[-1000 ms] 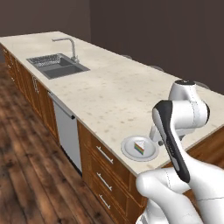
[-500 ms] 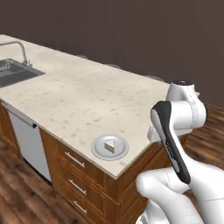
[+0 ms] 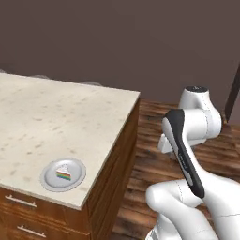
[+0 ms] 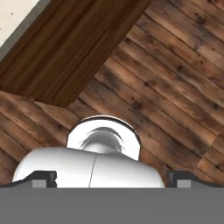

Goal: Take the baked cake out of the oven and place it on the plate for cooling. Then close the oven door.

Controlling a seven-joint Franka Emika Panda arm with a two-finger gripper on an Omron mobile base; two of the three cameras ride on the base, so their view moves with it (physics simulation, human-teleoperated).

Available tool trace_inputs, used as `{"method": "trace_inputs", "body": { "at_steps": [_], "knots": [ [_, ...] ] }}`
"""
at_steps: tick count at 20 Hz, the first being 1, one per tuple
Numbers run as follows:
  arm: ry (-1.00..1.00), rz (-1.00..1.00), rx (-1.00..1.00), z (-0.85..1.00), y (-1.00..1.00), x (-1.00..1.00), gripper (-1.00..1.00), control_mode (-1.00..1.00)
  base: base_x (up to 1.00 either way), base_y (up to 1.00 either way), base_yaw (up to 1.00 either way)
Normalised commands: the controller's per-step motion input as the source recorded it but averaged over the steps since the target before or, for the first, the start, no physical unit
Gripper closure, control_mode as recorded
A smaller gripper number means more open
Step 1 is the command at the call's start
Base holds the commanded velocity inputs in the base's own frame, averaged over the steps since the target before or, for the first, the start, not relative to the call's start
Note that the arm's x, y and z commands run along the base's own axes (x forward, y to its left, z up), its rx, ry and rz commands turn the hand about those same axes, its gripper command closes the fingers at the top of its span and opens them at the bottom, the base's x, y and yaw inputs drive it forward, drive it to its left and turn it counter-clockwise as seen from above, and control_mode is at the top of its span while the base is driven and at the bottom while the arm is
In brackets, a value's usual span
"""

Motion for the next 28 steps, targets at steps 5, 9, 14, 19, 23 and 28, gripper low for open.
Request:
{"method": "trace_inputs", "body": {
  "at_steps": [5,9,14,19,23,28],
  "knots": [
    [0.0,0.0,0.0,0.0,0.0,0.0,-1.0,1.0,0.0,-0.19,-0.64],
    [0.0,0.0,0.0,0.0,0.0,0.0,-1.0,1.0,0.1,-0.15,-0.63],
    [0.0,0.0,0.0,0.0,0.0,0.0,-1.0,1.0,0.28,-0.24,-0.57],
    [0.0,0.0,0.0,0.0,0.0,0.0,-1.0,1.0,0.4,-0.17,-0.51],
    [0.0,0.0,0.0,0.0,0.0,0.0,-1.0,1.0,0.6,-0.07,-0.48],
    [0.0,0.0,0.0,0.0,0.0,0.0,-1.0,1.0,0.71,-0.08,-0.42]
  ]
}}
